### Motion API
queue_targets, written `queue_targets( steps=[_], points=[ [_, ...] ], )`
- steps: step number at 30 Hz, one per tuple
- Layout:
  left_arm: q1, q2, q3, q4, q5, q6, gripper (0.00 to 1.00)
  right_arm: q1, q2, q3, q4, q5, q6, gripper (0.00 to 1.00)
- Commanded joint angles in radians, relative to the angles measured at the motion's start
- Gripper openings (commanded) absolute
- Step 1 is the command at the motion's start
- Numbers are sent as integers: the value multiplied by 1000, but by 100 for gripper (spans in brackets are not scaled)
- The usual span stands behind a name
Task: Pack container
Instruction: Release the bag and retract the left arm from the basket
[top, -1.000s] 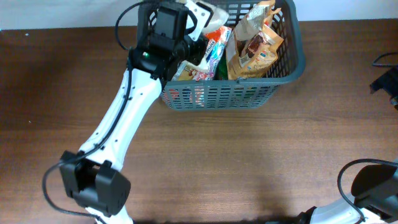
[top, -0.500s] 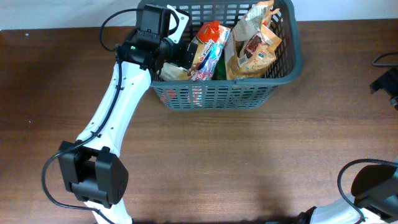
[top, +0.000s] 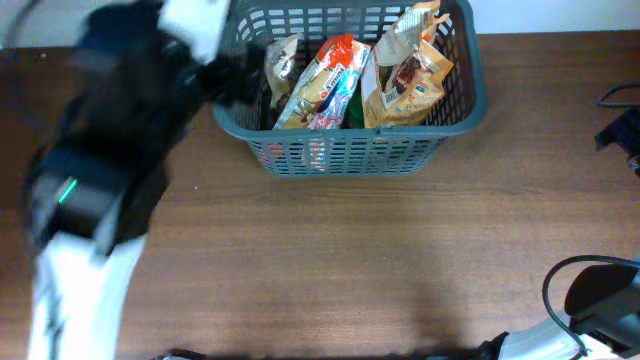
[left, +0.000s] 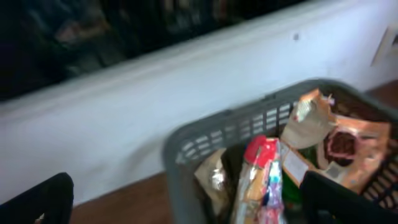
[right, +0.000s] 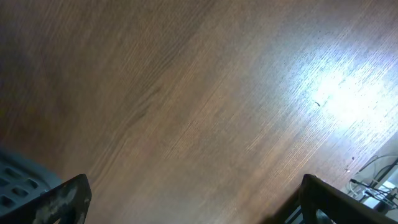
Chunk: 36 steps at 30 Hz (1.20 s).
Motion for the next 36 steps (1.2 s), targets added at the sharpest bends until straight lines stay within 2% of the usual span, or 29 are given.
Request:
queue_targets(
  steps=[1,9,14,19,24,28,36],
  points=[
    [3,-90,-3,-85,-129,26,99,-6,-15,-2,1,2,9,99],
    [5,-242,-5,-344,-306,-4,99,-6,-15,-2,1,2,9,99],
    [45,-304,-16,-464,-309,-13,99,-6,-15,-2,1,2,9,99],
    [92,-352,-32,-605,-309,-107,99,-6,-15,-2,1,2,9,99],
    [94,-451,-111,-623,-306,-124,99,-6,-15,-2,1,2,9,99],
    [94,-587,-229,-623,-304,-188,99,-6,-15,-2,1,2,9,99],
    [94,-954,-489,-588,-110,-220,99,-6,-15,-2,1,2,9,99]
  ],
)
